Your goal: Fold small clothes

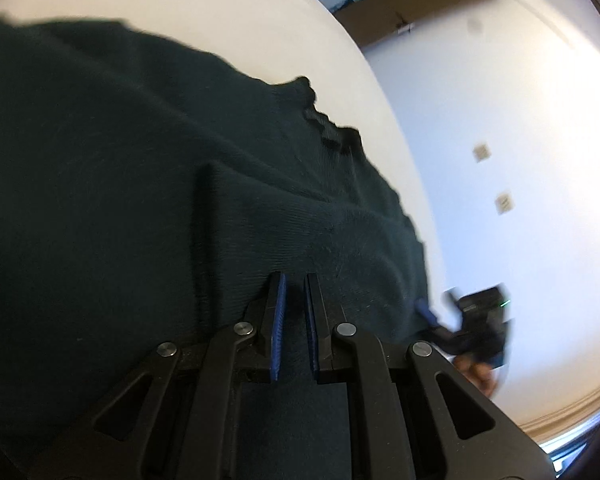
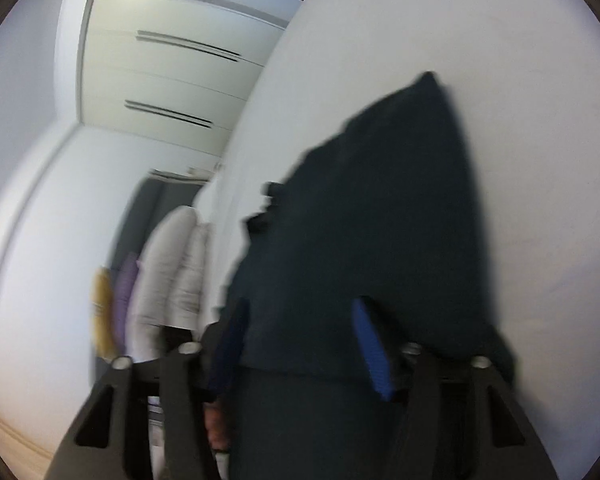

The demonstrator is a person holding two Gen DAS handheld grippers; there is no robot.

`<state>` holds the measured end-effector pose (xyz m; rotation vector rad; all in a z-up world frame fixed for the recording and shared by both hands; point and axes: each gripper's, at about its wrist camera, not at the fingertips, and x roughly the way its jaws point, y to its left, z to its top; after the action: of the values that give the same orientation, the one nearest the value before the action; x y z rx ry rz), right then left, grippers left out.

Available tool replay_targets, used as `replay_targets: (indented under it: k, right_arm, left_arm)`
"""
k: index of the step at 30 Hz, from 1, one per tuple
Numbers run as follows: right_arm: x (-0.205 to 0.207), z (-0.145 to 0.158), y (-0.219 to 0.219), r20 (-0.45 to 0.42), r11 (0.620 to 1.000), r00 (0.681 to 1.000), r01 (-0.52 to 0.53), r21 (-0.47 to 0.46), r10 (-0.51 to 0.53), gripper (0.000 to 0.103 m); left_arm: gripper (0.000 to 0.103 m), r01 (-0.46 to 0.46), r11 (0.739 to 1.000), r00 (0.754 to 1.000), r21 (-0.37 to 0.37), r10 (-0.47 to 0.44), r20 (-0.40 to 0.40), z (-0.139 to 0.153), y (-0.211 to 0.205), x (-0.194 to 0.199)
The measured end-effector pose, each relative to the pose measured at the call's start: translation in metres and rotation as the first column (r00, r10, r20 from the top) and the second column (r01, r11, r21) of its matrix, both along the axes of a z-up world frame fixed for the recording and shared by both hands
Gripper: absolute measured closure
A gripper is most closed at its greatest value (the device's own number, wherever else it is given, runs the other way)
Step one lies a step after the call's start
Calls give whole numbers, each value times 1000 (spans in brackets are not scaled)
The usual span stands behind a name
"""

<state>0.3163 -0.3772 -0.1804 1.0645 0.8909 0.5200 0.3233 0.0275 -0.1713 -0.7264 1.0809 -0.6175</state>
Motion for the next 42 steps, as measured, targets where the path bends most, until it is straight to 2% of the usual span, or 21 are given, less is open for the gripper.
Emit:
replay_targets:
  k: [3, 5, 8, 9, 10, 12, 13, 16, 17, 18, 21, 23, 25, 26, 28, 30, 32, 34, 37, 40, 42]
  right_arm:
    - [-11, -13, -17, -17, 999, 999, 38, 26, -38, 78]
    - [-30, -13, -33, -30, 997, 996, 82, -7, -82, 78]
    - [-57, -7, -47, -26, 991, 990, 137, -14, -137, 64]
    - [-72, 0, -56, -30, 986, 986, 165, -33, -166, 45]
    - [-89, 9, -61, -19, 977, 978, 204, -69, -206, 38]
    - [-116, 25, -62, 19, 966, 973, 233, -109, -232, 33]
    - [-131, 33, -58, 37, 966, 974, 228, -120, -225, 33]
    - [-167, 54, -38, 77, 955, 978, 204, -216, -192, 33]
    - [-177, 61, -31, 93, 945, 979, 200, -257, -181, 33]
    - [-188, 67, -20, 111, 934, 980, 194, -300, -167, 33]
    - [-219, 82, 2, 156, 894, 978, 189, -406, -136, 31]
    - [-238, 92, 21, 197, 846, 974, 197, -495, -112, 28]
    - [-260, 103, 45, 256, 763, 964, 217, -608, -70, 21]
    - [-274, 110, 60, 297, 701, 955, 231, -675, -29, 18]
    - [-294, 117, 82, 349, 614, 936, 254, -748, 38, 12]
    - [-311, 120, 101, 378, 549, 920, 263, -793, 106, 11]
    - [-331, 119, 121, 391, 463, 902, 273, -843, 180, 11]
    - [-346, 118, 135, 392, 412, 891, 276, -868, 230, 11]
    - [-363, 113, 154, 377, 351, 877, 266, -898, 299, 11]
    - [-374, 105, 169, 339, 317, 870, 228, -921, 359, 13]
    - [-381, 100, 177, 319, 290, 865, 214, -933, 388, 13]
  left_arm:
    - [93, -3, 999, 1000, 32, 3, 18, 5, 11, -11]
    - [93, -24, 993, 999, 111, 20, 40, 16, 15, -30]
    - [93, -43, 971, 993, 235, 16, 114, 40, 20, -76]
    - [93, -48, 963, 991, 265, 12, 137, 46, 21, -94]
    - [93, -56, 955, 986, 290, 8, 164, 53, 21, -115]
    - [93, -72, 936, 975, 345, -7, 222, 64, 22, -155]
    - [92, -93, 914, 966, 396, -14, 258, 69, 23, -183]
    - [66, -95, 883, 948, 460, -61, 313, 79, 23, -237]
    - [38, -109, 877, 941, 467, -61, 333, 82, 24, -254]
    - [22, -134, 873, 931, 468, -50, 361, 87, 26, -270]
    - [18, -184, 857, 899, 481, -50, 434, 96, 30, -313]
    - [18, -193, 815, 888, 547, -93, 451, 97, 26, -332]
    - [18, -192, 761, 860, 620, -173, 480, 100, 22, -360]
    - [18, -186, 739, 849, 648, -211, 484, 102, 21, -372]
    - [18, -169, 692, 821, 702, -296, 489, 101, 13, -390]
    - [18, -165, 641, 789, 750, -370, 490, 99, 3, -409]
    - [18, -153, 590, 753, 792, -449, 480, 94, -7, -427]
    - [18, -152, 515, 701, 843, -545, 459, 86, -20, -449]
    - [18, -134, 447, 647, 885, -637, 420, 72, -35, -470]
    - [18, -127, 372, 612, 920, -701, 367, 54, -45, -484]
    - [18, -134, 335, 595, 933, -725, 346, 46, -49, -490]
